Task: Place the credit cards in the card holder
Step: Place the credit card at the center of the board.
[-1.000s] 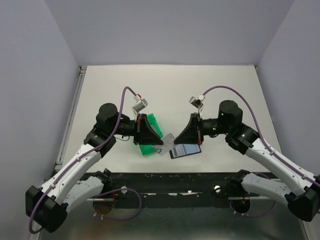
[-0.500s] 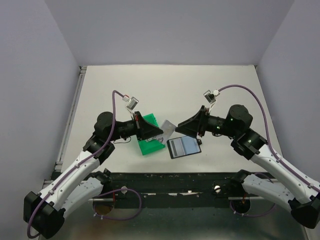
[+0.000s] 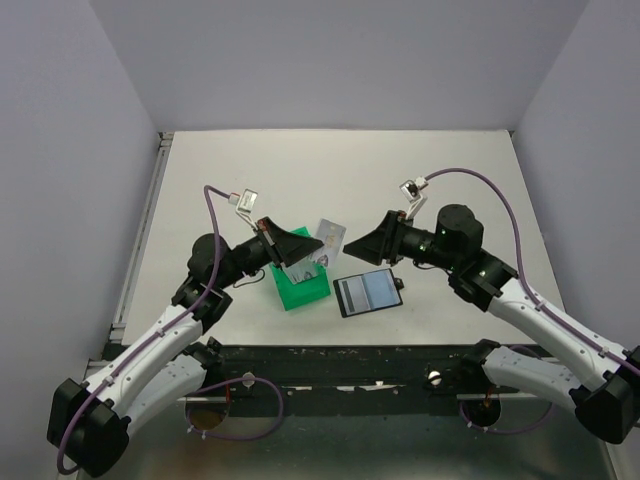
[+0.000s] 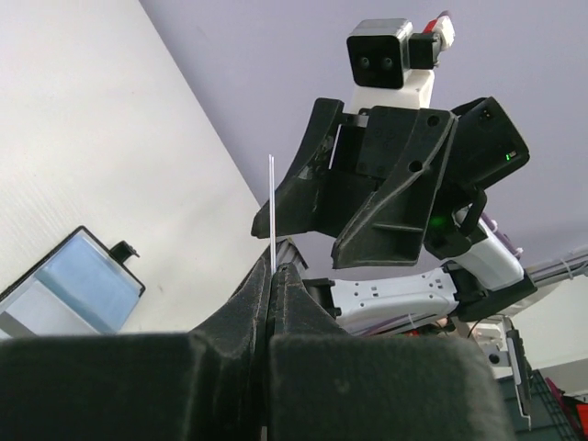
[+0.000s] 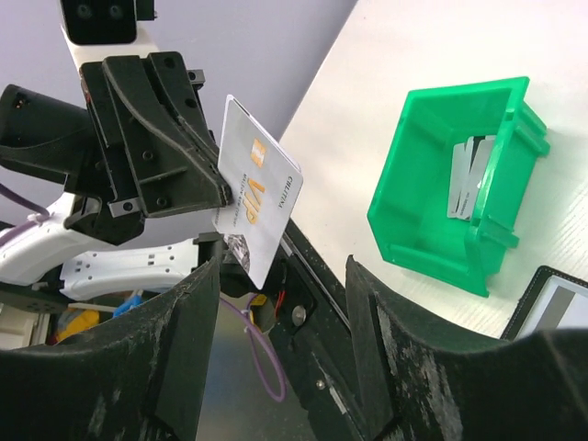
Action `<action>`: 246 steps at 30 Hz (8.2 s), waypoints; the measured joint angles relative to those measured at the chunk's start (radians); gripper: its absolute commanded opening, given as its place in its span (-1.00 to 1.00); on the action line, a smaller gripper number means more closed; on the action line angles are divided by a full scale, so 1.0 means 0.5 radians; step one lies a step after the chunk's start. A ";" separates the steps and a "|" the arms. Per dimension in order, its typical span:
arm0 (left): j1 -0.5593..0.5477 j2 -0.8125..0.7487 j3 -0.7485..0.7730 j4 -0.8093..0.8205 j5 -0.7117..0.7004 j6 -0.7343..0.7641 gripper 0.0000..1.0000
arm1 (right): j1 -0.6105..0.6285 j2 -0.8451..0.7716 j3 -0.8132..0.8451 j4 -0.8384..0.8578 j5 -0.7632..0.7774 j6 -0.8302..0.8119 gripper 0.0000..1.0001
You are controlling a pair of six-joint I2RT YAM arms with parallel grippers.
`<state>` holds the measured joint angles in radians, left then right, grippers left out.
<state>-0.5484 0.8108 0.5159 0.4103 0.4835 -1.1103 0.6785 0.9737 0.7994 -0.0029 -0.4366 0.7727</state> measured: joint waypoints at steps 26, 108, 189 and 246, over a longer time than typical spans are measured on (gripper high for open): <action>-0.008 0.131 0.000 0.211 0.043 -0.113 -1.00 | 0.000 0.233 -0.009 0.363 -0.011 0.210 -0.44; 0.072 0.871 -0.121 1.302 0.404 -0.594 -0.62 | -0.026 0.285 0.101 0.061 0.079 0.022 -0.62; -0.159 1.171 0.623 -0.903 -0.019 0.703 -1.00 | -0.104 -0.566 -0.259 -0.817 0.867 -0.096 -0.99; -0.256 0.993 0.359 -0.572 -0.253 0.760 0.07 | -0.105 -0.213 -0.186 -1.031 0.720 -0.337 -0.99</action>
<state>-0.6762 1.3075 0.6952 0.1242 0.3573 -0.7303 0.6262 0.8673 0.7063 -0.5182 -0.0765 0.6041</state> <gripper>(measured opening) 0.497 0.011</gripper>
